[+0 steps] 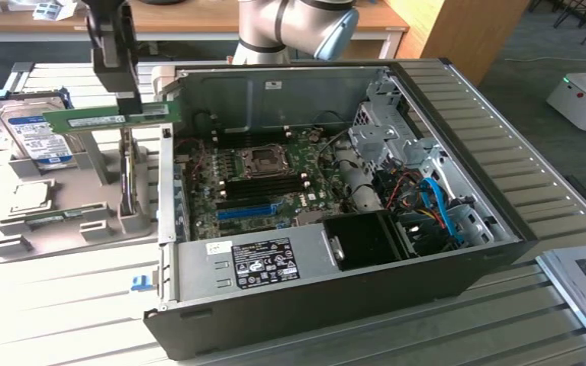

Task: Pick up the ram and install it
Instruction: 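Pick up the ram and move it above insertion slot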

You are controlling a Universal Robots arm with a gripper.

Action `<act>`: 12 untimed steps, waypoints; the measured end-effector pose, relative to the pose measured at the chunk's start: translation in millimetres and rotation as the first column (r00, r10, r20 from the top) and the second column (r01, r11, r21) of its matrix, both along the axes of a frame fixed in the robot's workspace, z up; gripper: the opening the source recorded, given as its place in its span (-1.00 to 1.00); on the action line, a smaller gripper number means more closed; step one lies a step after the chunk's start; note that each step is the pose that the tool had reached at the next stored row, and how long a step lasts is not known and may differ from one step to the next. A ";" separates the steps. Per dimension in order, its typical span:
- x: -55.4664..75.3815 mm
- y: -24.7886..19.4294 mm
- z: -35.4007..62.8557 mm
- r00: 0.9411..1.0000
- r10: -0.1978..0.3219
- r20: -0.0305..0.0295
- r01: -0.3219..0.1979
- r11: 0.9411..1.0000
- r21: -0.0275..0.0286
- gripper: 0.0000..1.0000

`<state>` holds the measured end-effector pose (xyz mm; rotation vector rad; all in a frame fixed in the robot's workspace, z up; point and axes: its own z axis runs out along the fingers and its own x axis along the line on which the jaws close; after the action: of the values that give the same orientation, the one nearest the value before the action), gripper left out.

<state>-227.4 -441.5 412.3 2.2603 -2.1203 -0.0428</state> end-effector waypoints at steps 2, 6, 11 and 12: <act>4.4 -0.1 0.0 1.000 0.000 0.000 0.000 1.000 0.000 -0.76; 13.4 -0.1 0.0 1.000 0.000 -0.001 0.000 1.000 0.000 -0.76; 25.2 -0.3 0.0 1.000 0.000 -0.002 0.000 1.000 0.000 -0.76; 27.5 -0.4 0.0 1.000 0.000 -0.002 0.000 1.000 0.000 -0.76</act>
<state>-199.9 -441.8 412.3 2.2595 -2.1196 -0.0447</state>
